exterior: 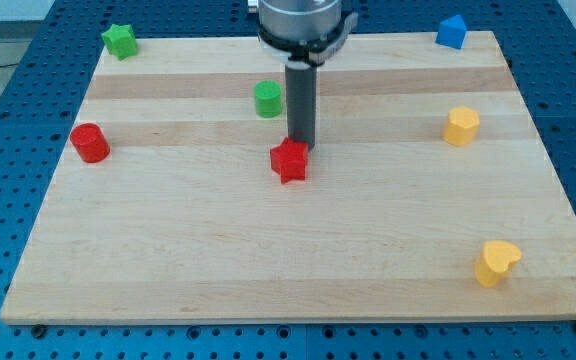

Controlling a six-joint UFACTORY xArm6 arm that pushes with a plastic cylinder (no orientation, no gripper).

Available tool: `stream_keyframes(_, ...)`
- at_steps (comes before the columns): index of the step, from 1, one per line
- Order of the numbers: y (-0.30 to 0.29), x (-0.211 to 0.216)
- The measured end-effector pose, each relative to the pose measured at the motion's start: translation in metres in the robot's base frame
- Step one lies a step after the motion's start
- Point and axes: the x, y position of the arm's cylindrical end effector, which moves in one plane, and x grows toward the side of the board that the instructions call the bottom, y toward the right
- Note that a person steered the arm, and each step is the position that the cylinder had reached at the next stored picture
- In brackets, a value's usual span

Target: Drag the red star to the bottom center

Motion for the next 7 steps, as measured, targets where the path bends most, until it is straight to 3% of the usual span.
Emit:
stream_keyframes(1,-0.005,0.028)
stream_keyframes(4,-0.049,0.026)
stream_keyframes(7,-0.051,0.1)
